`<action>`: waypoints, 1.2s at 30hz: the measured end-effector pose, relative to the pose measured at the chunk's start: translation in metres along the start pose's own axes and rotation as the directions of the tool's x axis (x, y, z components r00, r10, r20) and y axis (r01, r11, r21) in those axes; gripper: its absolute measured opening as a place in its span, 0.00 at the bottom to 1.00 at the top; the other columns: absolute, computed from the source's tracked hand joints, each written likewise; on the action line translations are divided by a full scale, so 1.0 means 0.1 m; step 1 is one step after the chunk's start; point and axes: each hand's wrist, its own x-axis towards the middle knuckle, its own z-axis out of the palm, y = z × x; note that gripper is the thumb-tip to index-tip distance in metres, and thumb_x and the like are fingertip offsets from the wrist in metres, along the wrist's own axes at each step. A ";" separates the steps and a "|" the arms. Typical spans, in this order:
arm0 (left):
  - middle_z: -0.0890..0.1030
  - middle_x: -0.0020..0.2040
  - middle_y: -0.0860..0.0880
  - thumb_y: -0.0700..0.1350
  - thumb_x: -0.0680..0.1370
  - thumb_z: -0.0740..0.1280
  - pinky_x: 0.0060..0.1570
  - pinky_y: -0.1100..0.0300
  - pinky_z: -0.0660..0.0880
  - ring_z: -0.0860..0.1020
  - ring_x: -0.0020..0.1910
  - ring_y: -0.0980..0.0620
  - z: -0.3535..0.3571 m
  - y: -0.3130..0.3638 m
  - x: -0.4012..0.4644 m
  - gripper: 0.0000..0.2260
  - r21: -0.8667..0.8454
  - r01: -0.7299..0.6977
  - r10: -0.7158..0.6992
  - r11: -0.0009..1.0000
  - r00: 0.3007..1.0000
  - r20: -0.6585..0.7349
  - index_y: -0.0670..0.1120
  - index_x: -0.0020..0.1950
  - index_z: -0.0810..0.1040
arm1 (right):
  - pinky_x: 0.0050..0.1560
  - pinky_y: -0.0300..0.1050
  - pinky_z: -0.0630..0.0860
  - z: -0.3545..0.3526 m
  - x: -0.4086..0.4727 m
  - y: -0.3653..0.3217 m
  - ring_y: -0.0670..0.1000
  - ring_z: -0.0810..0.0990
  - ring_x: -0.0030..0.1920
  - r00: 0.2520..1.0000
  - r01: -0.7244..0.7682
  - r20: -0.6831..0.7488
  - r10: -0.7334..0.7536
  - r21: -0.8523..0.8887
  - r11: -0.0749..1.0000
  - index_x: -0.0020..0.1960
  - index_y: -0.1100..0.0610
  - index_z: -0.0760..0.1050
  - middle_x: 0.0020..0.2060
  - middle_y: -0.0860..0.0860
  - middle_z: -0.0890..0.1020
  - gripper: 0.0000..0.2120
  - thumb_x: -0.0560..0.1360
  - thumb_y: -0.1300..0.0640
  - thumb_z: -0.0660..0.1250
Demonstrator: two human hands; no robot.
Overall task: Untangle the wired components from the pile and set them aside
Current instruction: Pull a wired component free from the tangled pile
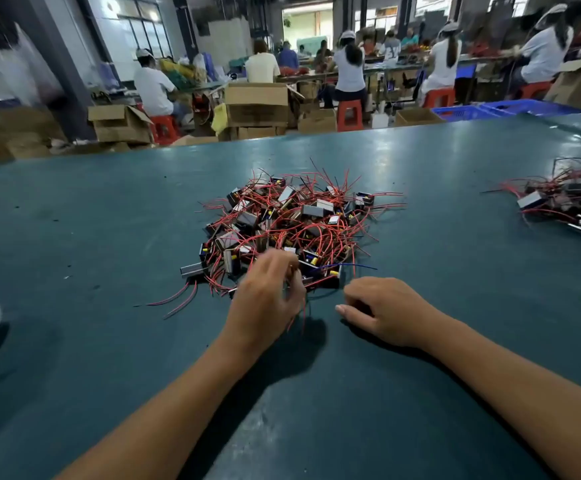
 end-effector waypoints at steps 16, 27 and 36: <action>0.80 0.46 0.59 0.64 0.76 0.65 0.54 0.53 0.57 0.77 0.51 0.53 0.14 -0.34 0.34 0.13 0.223 0.394 -0.442 0.892 0.865 0.239 0.57 0.51 0.78 | 0.39 0.43 0.66 0.00 0.05 0.05 0.45 0.68 0.37 0.998 -0.019 0.053 0.017 0.045 0.999 0.41 0.48 0.66 0.34 0.42 0.68 0.14 0.81 0.43 0.59; 0.77 0.50 0.55 0.70 0.76 0.59 0.56 0.52 0.62 0.74 0.52 0.51 0.14 -0.15 0.28 0.24 0.452 0.191 -0.343 0.871 0.896 0.281 0.53 0.59 0.77 | 0.40 0.45 0.67 0.02 0.07 0.04 0.46 0.69 0.39 0.998 -0.031 0.053 0.029 0.026 0.999 0.41 0.49 0.66 0.36 0.43 0.70 0.14 0.81 0.42 0.59; 0.77 0.44 0.55 0.51 0.74 0.74 0.48 0.46 0.76 0.76 0.43 0.52 -0.08 -0.16 0.39 0.10 -0.141 0.328 -0.341 0.934 0.937 -0.076 0.51 0.50 0.75 | 0.43 0.47 0.72 0.01 0.06 0.05 0.47 0.73 0.40 0.998 -0.045 0.049 0.041 0.079 0.996 0.43 0.52 0.71 0.38 0.45 0.75 0.16 0.81 0.41 0.58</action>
